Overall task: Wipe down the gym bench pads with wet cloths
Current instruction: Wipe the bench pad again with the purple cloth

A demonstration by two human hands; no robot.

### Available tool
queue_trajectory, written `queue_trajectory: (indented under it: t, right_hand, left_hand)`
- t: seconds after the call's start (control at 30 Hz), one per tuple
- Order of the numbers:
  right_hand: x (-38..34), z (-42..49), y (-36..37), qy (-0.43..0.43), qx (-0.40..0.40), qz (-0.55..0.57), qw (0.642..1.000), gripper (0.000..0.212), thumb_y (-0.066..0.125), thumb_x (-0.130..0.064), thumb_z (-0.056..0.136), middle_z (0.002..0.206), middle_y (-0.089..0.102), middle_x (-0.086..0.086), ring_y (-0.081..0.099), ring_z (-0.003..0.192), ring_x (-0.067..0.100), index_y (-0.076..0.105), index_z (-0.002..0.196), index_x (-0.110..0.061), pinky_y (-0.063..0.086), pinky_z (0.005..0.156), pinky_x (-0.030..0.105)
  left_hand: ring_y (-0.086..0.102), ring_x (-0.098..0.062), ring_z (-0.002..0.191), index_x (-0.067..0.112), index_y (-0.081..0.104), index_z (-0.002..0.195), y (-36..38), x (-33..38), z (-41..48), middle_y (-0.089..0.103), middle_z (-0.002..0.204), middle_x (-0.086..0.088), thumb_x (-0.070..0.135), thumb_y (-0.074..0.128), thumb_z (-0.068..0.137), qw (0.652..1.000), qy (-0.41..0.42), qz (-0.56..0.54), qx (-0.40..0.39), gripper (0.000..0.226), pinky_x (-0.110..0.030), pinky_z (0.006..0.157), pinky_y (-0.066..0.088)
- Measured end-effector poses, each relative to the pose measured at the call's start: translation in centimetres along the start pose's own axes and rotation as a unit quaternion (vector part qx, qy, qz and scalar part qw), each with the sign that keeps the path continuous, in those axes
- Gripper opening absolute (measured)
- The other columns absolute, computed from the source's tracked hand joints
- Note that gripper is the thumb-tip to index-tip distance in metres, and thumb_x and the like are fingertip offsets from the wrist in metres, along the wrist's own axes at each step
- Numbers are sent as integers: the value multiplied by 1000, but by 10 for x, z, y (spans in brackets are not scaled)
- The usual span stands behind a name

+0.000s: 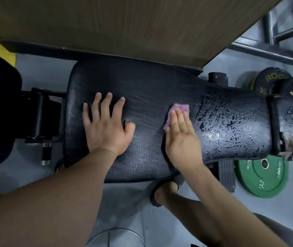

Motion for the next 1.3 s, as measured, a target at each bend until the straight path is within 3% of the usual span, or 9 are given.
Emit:
queue_trajectory:
  t: [0.17, 0.43, 0.6, 0.7, 0.8, 0.97, 1.13, 1.23, 1.3]
  right_hand:
    - [-21, -79, 2, -52, -28, 8, 998, 51, 41, -17, 105, 162, 32, 17, 20, 155, 32, 37, 153, 2, 30, 121, 48]
    - [5, 28, 13, 10, -28, 3, 1000, 54, 32, -24, 105, 159, 38, 20, 27, 152, 38, 37, 153, 1, 26, 124, 45]
    - [-19, -50, 1, -25, -10, 31, 999, 52, 46, -14, 103, 160, 37, 14, 25, 153, 33, 40, 152, -1, 28, 124, 44]
    - [-46, -104, 2, -48, -12, 38, 998, 62, 58, 0, 90, 159, 39, 16, 25, 153, 35, 44, 150, 0, 29, 123, 46]
    - [-72, -127, 13, -73, -31, 46, 996, 65, 51, 1, 83, 157, 43, 15, 29, 151, 36, 48, 148, -1, 27, 123, 43]
    - [-35, -120, 11, -108, -56, 37, 992, 82, 69, 0, 70, 156, 47, 1, 36, 149, 20, 51, 148, -15, 21, 123, 37]
    - [-23, -126, 4, -41, -21, 37, 998, 67, 65, 1, 79, 151, 51, 10, 41, 146, 31, 55, 144, -8, 35, 120, 43]
    - [-16, -137, 4, -71, -63, 25, 995, 79, 71, -12, 71, 154, 49, 8, 38, 147, 27, 52, 148, -12, 30, 121, 46]
    - [13, -135, -2, -41, -64, 17, 997, 88, 78, -7, 64, 154, 48, 5, 40, 146, 26, 52, 148, -13, 31, 121, 45]
  left_hand:
    - [13, -29, 155, 30, 43, 149, 0, -1, 1, 33, 161, -7, 46, 45, 87, 1000, 2, -1, 4, 64, -57, 125, 5]
    - [12, -28, 156, 30, 42, 149, 1, -1, 1, 32, 162, -6, 47, 45, 87, 1000, -1, 0, 4, 64, -57, 125, 6]
    - [11, -28, 156, 31, 41, 149, 1, 0, 2, 31, 162, -5, 46, 45, 87, 1000, -2, -3, 3, 64, -57, 125, 5]
    - [13, -28, 155, 30, 42, 148, -1, 1, 1, 32, 161, -5, 46, 45, 86, 1000, 0, -7, 12, 64, -57, 125, 6]
    - [14, -29, 155, 29, 42, 148, -2, 2, 1, 33, 161, -6, 47, 44, 87, 1000, 8, -7, 15, 64, -57, 125, 7]
    - [16, -30, 154, 27, 43, 149, -5, 5, -2, 34, 161, -8, 45, 42, 88, 1000, 9, -1, 18, 64, -59, 124, 9]
    - [8, -33, 157, 19, 30, 159, 5, 25, -27, 22, 168, -10, 39, 35, 93, 999, -24, -14, -18, 69, -59, 125, 5]
    - [-1, -34, 157, 20, 19, 163, 19, 52, -56, 12, 171, -9, 44, 32, 96, 999, -2, -4, -41, 72, -60, 125, 0]
    - [-5, -34, 157, 22, 13, 164, 25, 57, -61, 7, 171, -9, 49, 30, 97, 999, -3, 9, -47, 74, -60, 124, 0]
Point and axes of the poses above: each hand's wrist, its own z-axis towards the middle knuckle, its own y-axis out of the palm, x = y × z, the point moved 9 cm from there along z, towards the middle knuckle
